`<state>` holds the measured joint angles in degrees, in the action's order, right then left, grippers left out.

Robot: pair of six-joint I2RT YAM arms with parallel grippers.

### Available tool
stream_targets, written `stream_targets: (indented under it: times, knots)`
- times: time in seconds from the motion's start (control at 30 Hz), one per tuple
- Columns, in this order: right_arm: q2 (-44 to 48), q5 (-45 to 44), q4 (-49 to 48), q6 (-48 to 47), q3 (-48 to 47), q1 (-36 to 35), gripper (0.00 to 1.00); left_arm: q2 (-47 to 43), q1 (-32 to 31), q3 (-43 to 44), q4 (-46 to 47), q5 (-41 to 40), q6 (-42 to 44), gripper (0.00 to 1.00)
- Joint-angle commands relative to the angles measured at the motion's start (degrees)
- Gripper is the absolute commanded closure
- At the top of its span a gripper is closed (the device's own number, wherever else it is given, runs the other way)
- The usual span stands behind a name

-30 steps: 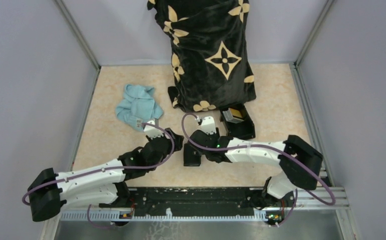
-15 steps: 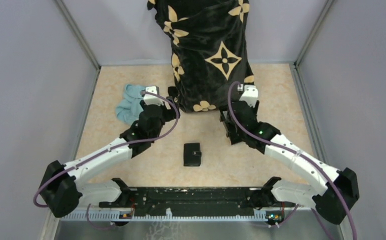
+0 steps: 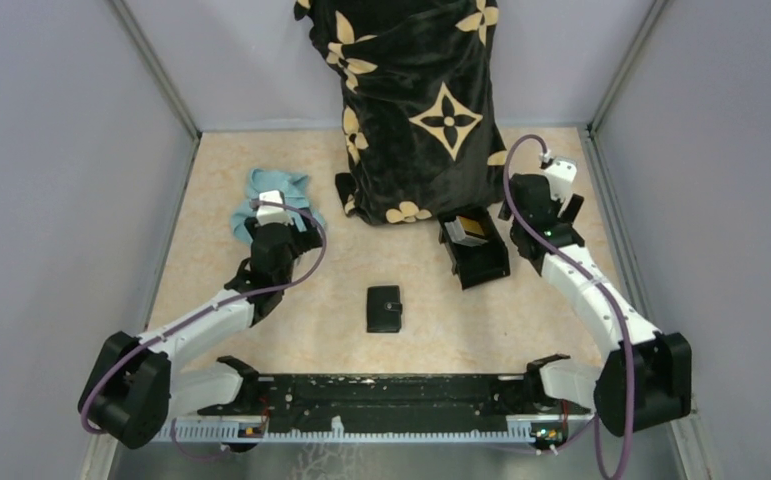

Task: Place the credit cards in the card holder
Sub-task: Reset both arms

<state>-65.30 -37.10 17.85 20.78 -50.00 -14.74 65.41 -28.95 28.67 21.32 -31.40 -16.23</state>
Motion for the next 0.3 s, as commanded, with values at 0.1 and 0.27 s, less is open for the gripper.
stream_targets:
  times: [0.1,0.27]
  knots:
    - [-6.6,-5.8,8.9,8.2,-5.5,-0.1,0.08,-2.0,1.5,-1.8,5.7,-1.6,1.3,0.06]
    - [-0.9,-4.6,3.9,4.0,-1.2,-0.1,0.06,-2.6,1.5,-2.1,5.8,-2.5,1.0,0.06]
